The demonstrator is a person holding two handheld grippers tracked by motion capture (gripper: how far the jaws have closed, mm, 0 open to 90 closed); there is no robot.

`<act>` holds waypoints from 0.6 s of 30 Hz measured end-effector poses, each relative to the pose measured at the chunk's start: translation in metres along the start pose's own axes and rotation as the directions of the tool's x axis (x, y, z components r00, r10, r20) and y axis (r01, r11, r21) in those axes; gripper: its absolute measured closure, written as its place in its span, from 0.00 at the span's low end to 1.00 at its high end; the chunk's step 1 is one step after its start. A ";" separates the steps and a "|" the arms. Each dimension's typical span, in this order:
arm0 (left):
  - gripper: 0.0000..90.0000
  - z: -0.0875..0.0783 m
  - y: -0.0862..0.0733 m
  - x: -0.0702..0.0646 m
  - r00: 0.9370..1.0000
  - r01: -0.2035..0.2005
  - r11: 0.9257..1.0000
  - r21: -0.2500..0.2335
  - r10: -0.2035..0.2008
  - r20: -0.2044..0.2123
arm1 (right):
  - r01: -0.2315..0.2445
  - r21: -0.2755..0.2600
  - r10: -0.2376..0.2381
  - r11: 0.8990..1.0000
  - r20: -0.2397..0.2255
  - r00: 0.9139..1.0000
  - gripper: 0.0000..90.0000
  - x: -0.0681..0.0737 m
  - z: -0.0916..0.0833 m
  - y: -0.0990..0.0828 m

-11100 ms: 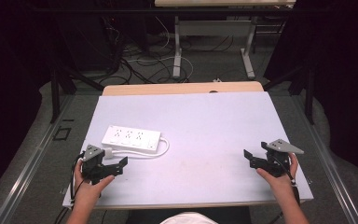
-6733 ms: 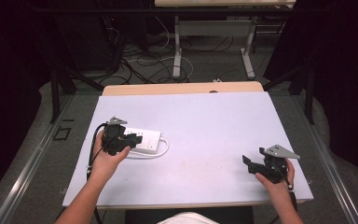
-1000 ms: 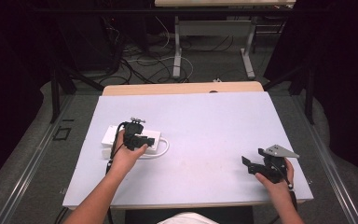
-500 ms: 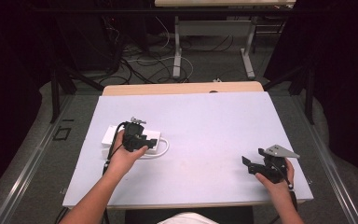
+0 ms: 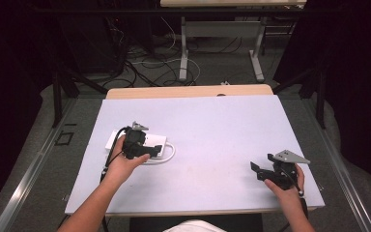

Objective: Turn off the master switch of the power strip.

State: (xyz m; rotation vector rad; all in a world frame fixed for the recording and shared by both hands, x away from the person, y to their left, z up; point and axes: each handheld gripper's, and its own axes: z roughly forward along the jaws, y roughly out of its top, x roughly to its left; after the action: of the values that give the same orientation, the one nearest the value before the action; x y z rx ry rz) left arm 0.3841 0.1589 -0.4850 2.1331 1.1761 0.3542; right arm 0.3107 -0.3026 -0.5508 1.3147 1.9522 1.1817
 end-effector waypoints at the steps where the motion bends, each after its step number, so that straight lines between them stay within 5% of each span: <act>1: 0.26 -0.001 -0.001 0.000 1.000 0.000 1.000 0.000 0.000 0.006 | 0.001 0.005 -0.001 1.000 -0.005 1.000 0.24 0.000 0.000 0.000; 10: 0.23 -0.008 -0.007 0.003 0.996 -0.087 0.996 -0.014 0.087 -0.015 | -0.006 0.007 0.006 1.000 -0.012 1.000 0.24 -0.001 0.000 0.000; 18: 0.21 -0.017 -0.016 0.012 0.997 -0.077 0.996 -0.041 0.076 -0.030 | -0.002 0.004 0.002 1.000 -0.006 1.000 0.24 -0.003 0.000 -0.001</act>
State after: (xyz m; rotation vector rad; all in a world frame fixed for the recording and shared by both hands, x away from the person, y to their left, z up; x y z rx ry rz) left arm 0.3717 0.1817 -0.4843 2.1467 1.0947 0.4409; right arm 0.3116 -0.3051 -0.5516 1.3166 1.9594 1.1845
